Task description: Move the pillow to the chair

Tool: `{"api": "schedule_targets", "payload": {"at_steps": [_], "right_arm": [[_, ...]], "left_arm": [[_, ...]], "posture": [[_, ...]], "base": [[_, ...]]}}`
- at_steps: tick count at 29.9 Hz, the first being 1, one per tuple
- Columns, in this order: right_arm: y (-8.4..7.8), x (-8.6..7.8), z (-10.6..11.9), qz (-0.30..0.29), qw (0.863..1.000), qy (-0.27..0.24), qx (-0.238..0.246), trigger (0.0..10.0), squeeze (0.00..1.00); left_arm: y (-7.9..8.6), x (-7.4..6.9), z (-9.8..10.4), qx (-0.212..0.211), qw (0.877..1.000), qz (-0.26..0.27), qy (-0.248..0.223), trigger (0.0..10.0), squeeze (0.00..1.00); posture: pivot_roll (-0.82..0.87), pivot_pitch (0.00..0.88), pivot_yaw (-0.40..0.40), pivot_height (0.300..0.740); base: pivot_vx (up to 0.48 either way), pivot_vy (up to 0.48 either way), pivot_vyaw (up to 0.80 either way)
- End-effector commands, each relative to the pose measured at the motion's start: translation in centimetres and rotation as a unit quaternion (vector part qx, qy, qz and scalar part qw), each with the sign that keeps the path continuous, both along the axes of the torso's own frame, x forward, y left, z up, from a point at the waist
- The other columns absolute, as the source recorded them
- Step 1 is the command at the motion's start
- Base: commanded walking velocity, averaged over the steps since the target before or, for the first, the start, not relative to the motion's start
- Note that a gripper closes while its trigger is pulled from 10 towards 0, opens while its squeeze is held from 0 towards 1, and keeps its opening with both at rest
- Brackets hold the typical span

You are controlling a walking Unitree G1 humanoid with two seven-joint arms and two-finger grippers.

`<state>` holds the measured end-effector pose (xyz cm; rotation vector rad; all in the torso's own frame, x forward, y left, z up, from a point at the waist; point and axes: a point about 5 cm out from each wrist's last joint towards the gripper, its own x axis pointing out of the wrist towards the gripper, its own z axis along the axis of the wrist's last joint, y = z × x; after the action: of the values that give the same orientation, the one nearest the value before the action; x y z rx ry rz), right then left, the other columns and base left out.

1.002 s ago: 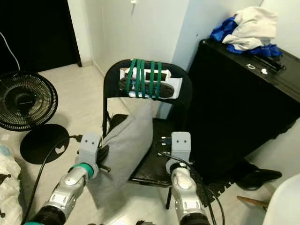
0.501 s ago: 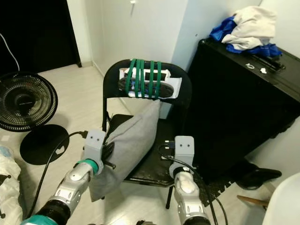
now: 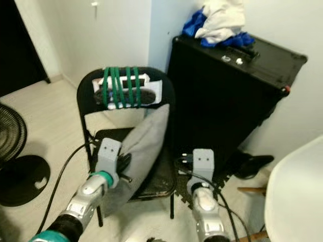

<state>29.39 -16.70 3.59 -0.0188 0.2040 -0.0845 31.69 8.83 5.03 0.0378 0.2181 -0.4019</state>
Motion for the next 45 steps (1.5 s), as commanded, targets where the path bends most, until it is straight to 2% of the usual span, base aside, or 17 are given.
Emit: {"api": "schedule_targets", "payload": {"at_steps": [1,6,17,24,34,45], "right_arm": [[0.4,-0.2,-0.5,0.005,1.0,0.01,0.008,10.0,0.0],[0.6,-0.1,-0.5,0.011,1.0,0.013,0.009,10.0,0.0],[0.8,-0.2,-0.7,0.016,1.0,0.017,0.013,10.0,0.0],[0.9,-0.3,-0.8,0.021,1.0,0.017,0.015,10.0,0.0],[0.9,-0.3,-1.0,0.019,0.999,0.025,0.016,10.0,0.0],[0.5,-0.3,-0.9,0.015,0.999,0.025,0.017,10.0,0.0]], "left_arm": [[0.1,0.0,0.1,-0.002,1.0,0.0,-0.009,10.0,0.0],[0.7,0.1,0.1,0.003,1.0,0.02,-0.012,10.0,0.0],[0.9,-0.1,-0.1,0.005,1.0,0.025,-0.011,10.0,0.0],[1.5,0.1,0.0,0.009,0.998,0.055,-0.017,10.0,0.0],[1.1,0.0,-0.3,0.013,0.999,0.048,-0.008,10.0,0.0],[0.8,0.0,-0.3,0.018,0.999,0.042,-0.011,10.0,0.0]], "posture": [[-0.02,0.06,0.008,0.74],[-0.01,0.056,0.005,0.74],[-0.01,0.048,0.006,0.74],[-0.01,0.048,0.002,0.74],[-0.01,0.057,0.001,0.74],[-0.02,0.058,-0.008,0.705]], "base": [[0.296,0.0,0.0],[0.049,0.0,0.0],[0.0,0.0,0.0],[0.0,0.0,0.0],[0.0,0.0,0.0],[0.0,0.0,0.0]]}}
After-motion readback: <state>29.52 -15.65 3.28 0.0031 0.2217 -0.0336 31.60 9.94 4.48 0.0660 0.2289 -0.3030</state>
